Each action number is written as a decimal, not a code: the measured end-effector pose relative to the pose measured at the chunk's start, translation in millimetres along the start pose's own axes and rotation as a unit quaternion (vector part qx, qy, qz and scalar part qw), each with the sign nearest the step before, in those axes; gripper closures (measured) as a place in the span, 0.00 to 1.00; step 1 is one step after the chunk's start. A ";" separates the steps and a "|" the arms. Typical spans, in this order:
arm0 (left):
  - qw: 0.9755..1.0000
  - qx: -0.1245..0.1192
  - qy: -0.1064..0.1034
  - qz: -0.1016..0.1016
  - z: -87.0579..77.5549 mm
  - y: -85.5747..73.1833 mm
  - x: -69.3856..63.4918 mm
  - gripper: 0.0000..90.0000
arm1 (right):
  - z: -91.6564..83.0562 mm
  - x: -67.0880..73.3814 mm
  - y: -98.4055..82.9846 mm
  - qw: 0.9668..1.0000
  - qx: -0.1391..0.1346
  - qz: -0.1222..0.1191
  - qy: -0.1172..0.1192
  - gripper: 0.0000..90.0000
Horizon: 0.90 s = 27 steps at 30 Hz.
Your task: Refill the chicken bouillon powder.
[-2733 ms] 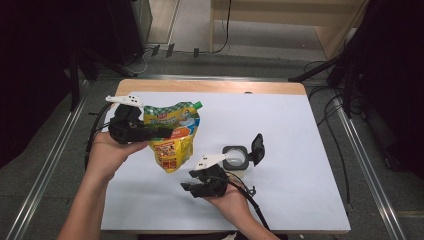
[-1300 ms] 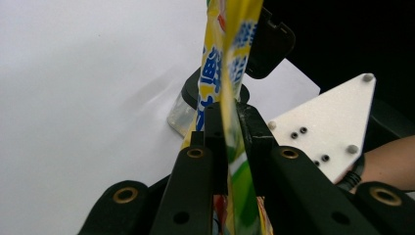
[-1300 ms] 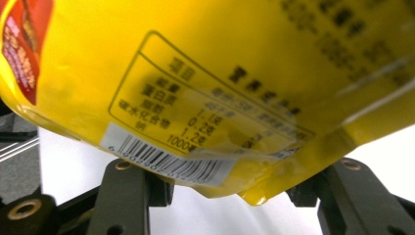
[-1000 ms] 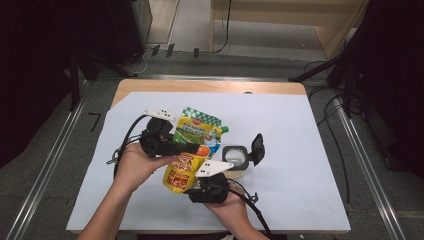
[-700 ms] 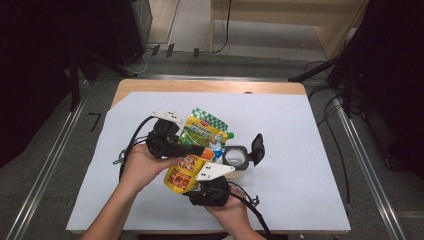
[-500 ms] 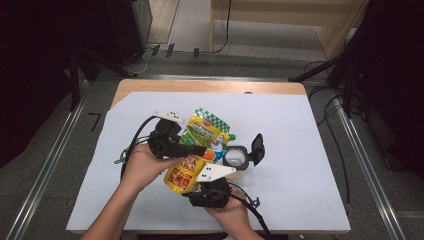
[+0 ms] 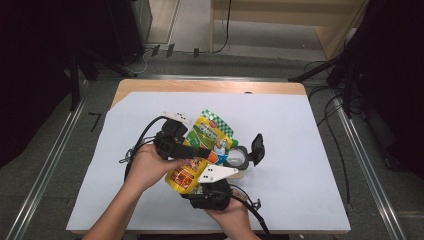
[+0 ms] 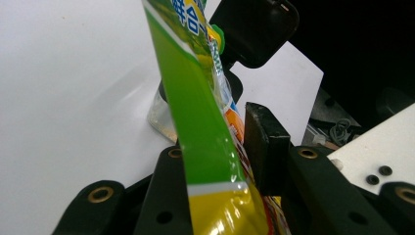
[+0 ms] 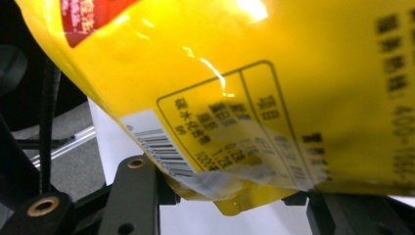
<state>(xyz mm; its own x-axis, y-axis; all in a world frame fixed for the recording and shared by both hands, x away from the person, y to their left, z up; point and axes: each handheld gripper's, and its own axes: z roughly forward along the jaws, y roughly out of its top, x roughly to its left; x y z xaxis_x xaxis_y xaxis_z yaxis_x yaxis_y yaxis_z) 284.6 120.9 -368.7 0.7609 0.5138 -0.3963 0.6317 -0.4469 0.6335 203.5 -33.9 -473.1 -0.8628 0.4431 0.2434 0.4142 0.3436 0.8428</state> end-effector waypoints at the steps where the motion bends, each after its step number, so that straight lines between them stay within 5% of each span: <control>1: 1.000 -0.002 0.000 0.000 1.1 -0.2 -0.3 0.81 | -0.3 0.1 0.2 1.000 -0.001 0.004 0.003 0.62; 15: 1.000 0.005 -0.006 -0.013 9.0 -0.4 0.8 0.77 | -1.9 -1.0 0.2 1.000 0.002 0.025 0.018 0.63; 27: 0.997 0.033 0.013 -0.063 17.1 2.1 -4.2 0.76 | 0.3 5.7 0.5 0.999 0.006 0.020 0.025 0.63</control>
<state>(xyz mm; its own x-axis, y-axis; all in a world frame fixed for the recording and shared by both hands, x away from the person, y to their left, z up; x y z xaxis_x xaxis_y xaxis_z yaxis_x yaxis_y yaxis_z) 285.3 105.2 -377.0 0.6708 0.5878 -0.4522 0.7316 -0.4245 0.5334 198.9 -30.9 -471.4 -0.8583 0.4153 0.3014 0.4527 0.3366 0.8257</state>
